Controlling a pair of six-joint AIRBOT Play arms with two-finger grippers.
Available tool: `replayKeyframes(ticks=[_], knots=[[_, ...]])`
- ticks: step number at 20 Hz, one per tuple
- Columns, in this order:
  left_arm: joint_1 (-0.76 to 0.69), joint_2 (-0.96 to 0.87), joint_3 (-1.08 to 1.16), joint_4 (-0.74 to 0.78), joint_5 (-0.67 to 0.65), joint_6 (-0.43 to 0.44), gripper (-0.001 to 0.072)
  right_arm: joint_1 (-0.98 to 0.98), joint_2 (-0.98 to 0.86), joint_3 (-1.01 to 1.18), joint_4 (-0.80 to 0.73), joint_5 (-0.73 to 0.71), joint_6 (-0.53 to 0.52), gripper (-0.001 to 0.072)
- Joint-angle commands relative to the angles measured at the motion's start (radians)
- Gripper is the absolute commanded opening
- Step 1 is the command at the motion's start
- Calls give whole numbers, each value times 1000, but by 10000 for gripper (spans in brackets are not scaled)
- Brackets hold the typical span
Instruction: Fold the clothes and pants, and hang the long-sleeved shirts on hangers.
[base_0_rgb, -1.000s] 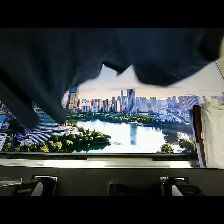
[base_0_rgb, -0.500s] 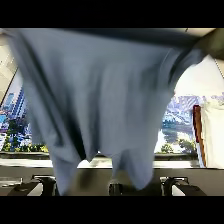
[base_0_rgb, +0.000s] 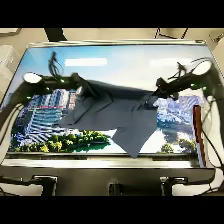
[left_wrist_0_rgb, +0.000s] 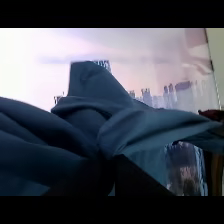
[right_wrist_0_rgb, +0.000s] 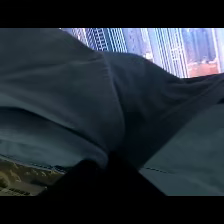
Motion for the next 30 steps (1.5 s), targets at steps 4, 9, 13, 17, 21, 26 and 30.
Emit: replayKeyframes(ticks=[4, 9, 13, 17, 21, 26, 30], knots=[[156, -38, 106, 45, -230, -79, 529, -92, -35, 77, 41, 71, -93, 518], [479, 10, 172, 539, -612, -317, 653, -342, 105, 27, -177, 262, -117, 562], [584, 61, -82, 641, -616, -262, 573, -360, 177, -253, -187, 232, -130, 562], [579, 69, -303, 548, -477, -126, 573, -299, 193, -437, -153, 187, -153, 562], [547, 51, -351, 528, -419, -81, 547, -243, 193, -455, -142, 163, -152, 562], [480, 41, -351, 528, -340, -75, 477, -234, 193, -455, -101, 175, -152, 562], [470, 38, -370, 529, -348, -78, 225, -234, 193, -455, -101, 174, -152, 561]])
